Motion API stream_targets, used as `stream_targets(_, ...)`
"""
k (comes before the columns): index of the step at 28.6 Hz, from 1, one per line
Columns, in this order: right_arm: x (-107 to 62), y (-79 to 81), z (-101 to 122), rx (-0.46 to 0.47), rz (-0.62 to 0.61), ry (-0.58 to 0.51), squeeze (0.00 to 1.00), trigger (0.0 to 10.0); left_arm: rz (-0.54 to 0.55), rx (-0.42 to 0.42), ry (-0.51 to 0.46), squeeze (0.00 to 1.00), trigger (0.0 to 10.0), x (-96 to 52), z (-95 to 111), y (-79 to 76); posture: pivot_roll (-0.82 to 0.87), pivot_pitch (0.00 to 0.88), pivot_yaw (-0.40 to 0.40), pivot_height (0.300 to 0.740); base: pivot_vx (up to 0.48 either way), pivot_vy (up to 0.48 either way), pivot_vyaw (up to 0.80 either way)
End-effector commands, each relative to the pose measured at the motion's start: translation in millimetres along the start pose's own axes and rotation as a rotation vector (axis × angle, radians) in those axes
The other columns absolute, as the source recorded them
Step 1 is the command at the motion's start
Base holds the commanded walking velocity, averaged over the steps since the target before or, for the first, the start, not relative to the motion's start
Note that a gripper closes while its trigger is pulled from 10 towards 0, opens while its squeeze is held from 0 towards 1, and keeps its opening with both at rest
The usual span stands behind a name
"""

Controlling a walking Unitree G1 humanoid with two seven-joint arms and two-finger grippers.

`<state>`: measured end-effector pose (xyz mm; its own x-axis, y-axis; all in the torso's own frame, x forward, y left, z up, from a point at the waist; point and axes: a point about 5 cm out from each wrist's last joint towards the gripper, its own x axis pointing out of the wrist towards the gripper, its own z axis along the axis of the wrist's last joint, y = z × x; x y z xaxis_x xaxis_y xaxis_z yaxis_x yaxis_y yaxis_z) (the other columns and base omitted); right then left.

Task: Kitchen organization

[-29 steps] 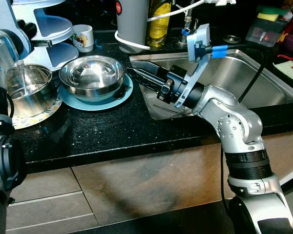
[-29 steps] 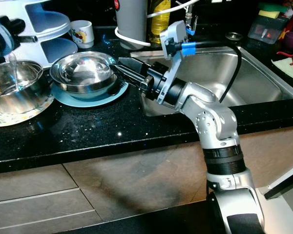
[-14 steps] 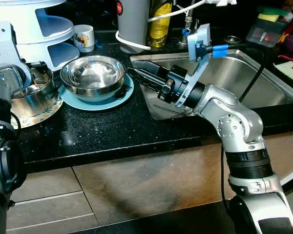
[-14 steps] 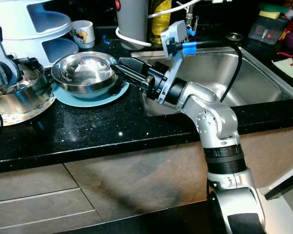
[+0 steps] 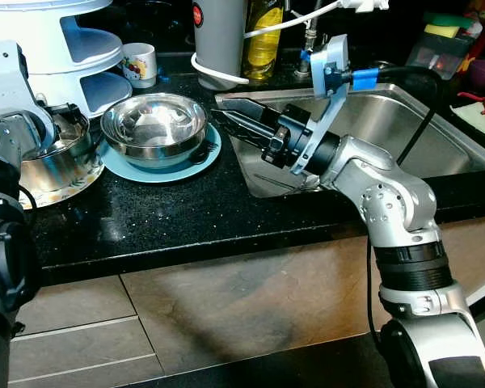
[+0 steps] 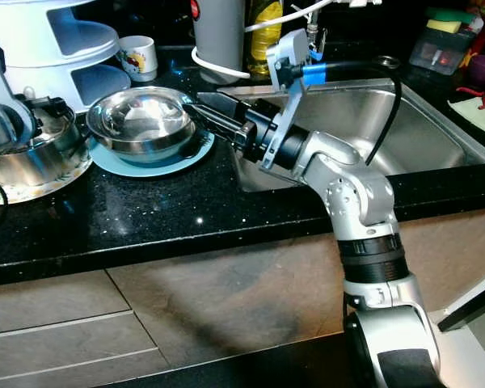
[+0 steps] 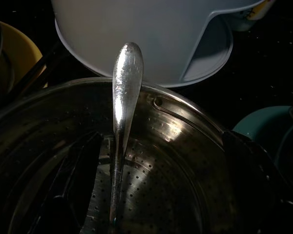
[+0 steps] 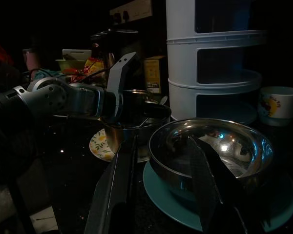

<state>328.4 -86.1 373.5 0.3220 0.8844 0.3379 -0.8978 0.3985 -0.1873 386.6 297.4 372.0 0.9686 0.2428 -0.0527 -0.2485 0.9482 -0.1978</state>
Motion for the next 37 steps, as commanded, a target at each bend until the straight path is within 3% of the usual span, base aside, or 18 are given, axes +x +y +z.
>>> stream_targets(1,-0.9,-1.1,7.6,-0.028,0.002,-0.009,0.00,10.0,0.036,0.002,0.080,1.00,10.0,2.0,-14.7,9.1,0.02,0.224,-0.004,0.740,0.000,0.000,0.00)
stream_targets(8,-0.7,-1.9,9.4,-0.041,0.009,-0.007,0.00,10.0,0.049,-0.022,0.058,1.00,10.0,1.7,-13.3,16.3,0.02,0.219,-0.004,0.740,0.000,0.000,0.00)
stream_targets(9,-0.5,-1.9,9.7,-0.043,0.011,-0.007,0.00,10.0,0.053,-0.014,0.044,0.76,10.0,1.1,-11.0,18.4,0.02,0.219,-0.004,0.740,0.000,0.000,0.00)
stream_targets(11,-0.5,-1.9,9.7,-0.043,0.011,-0.007,0.00,10.0,0.053,-0.014,0.044,0.76,10.0,1.1,-11.0,18.4,0.02,0.219,-0.004,0.740,0.000,0.000,0.00)
stream_targets(12,-0.5,-1.9,10.1,-0.046,0.012,-0.006,0.00,10.0,0.061,0.006,-0.006,0.00,10.0,0.2,-4.4,20.5,0.02,0.215,-0.004,0.740,0.000,0.000,0.00)
stream_targets(14,-1.1,-1.7,11.2,-0.050,0.013,-0.008,0.00,10.0,0.080,0.114,-0.180,0.00,10.0,-4.3,19.4,19.8,0.01,0.211,-0.005,0.740,0.000,0.000,0.00)
stream_targets(18,-1.7,-1.7,12.0,-0.051,0.013,-0.010,0.00,10.0,0.059,0.136,-0.258,0.00,10.0,-8.6,33.7,14.6,0.01,0.211,-0.007,0.740,0.000,0.000,0.00)
stream_targets(20,-2.5,-2.2,12.1,-0.047,0.007,-0.014,0.00,10.0,-0.045,0.152,-0.350,0.00,10.0,-16.8,51.7,1.8,0.02,0.210,-0.016,0.740,0.000,0.000,0.00)
stream_targets(22,-2.9,-2.8,11.9,-0.043,0.003,-0.017,0.00,10.0,-0.082,0.198,-0.357,0.00,10.0,-19.5,54.6,-3.6,0.03,0.210,-0.019,0.740,0.000,0.000,0.00)
stream_targets(24,-3.2,-3.3,11.3,-0.036,-0.003,-0.021,0.00,10.0,-0.083,0.261,-0.241,0.00,10.0,-16.3,42.8,-4.4,0.03,0.210,-0.022,0.740,0.000,0.000,0.00)
stream_targets(26,-3.0,-3.7,10.3,-0.030,0.001,-0.023,0.00,10.0,-0.071,0.202,-0.062,0.00,10.0,-7.3,17.5,-0.1,0.04,0.204,-0.031,0.740,0.000,0.000,0.00)
stream_targets(31,-1.5,-4.5,8.7,-0.029,0.010,-0.023,0.00,10.0,-0.026,0.099,-0.008,0.00,10.0,3.2,-6.4,1.9,0.05,0.204,-0.039,0.740,0.000,0.000,0.00)
stream_targets(37,-1.5,-4.7,8.7,-0.033,0.014,-0.017,0.00,10.0,-0.031,0.087,-0.011,0.00,10.0,2.5,-2.6,-2.6,0.04,0.211,-0.028,0.740,0.000,0.000,0.00)
